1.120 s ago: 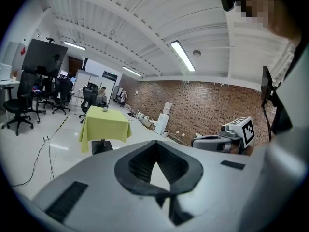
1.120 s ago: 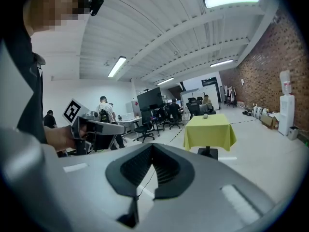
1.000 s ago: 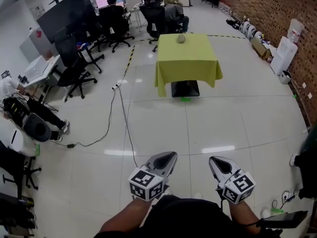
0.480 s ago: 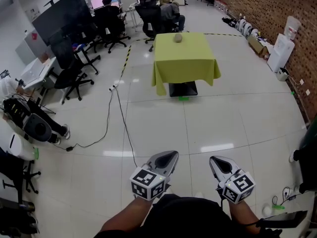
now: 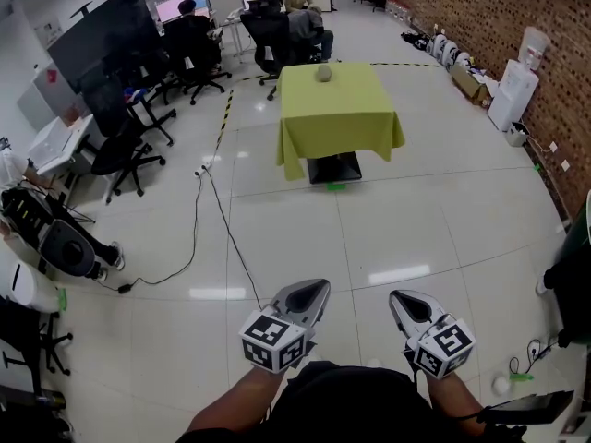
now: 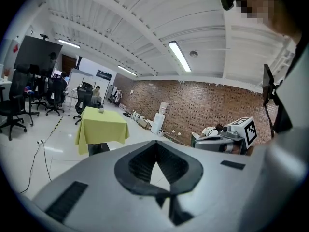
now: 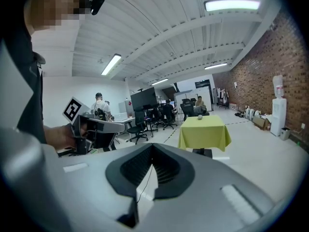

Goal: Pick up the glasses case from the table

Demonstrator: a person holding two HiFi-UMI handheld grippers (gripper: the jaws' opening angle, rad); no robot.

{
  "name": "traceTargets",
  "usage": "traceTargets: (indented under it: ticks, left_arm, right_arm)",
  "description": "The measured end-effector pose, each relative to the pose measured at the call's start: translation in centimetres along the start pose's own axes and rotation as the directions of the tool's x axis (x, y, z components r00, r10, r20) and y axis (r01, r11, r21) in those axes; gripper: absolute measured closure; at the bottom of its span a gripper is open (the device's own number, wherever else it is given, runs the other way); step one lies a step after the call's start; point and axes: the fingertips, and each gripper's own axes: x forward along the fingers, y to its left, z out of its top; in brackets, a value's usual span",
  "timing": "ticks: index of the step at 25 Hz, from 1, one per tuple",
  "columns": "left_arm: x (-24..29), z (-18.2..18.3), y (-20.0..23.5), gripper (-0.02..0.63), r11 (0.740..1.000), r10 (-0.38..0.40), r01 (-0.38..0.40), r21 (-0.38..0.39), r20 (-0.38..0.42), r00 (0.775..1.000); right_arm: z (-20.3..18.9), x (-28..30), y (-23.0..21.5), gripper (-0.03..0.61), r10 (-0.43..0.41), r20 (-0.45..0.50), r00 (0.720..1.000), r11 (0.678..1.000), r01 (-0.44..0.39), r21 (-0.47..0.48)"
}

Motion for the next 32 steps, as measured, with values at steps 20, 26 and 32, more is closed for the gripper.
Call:
traceTargets:
  ticks: [20, 26, 32]
  left_arm:
    - [-2.6, 0.2, 3.6, 0.607, 0.998, -0.054, 0.054, 0.027, 0.005, 0.999]
    - [-1.8, 1.0, 4.5, 0.607, 0.999, -0.046, 0.046, 0.02, 0.01, 0.999]
    - [-0.4, 1.2, 5.8, 0.607, 1.0, -0.021, 0.021, 0.015, 0.003, 1.0]
  right_arm:
    - [0.3, 2.9, 3.6, 0.575, -0.051, -0.015, 0.999, 0.998, 0.05, -0.031]
    - [1.0, 4.4, 3.2, 0.575, -0.026, -0.018, 1.0, 0.999, 0.025, -0.034]
    - [1.5, 6.8, 1.5, 0.575, 0.01, -0.01, 1.0, 1.0, -0.01, -0.026]
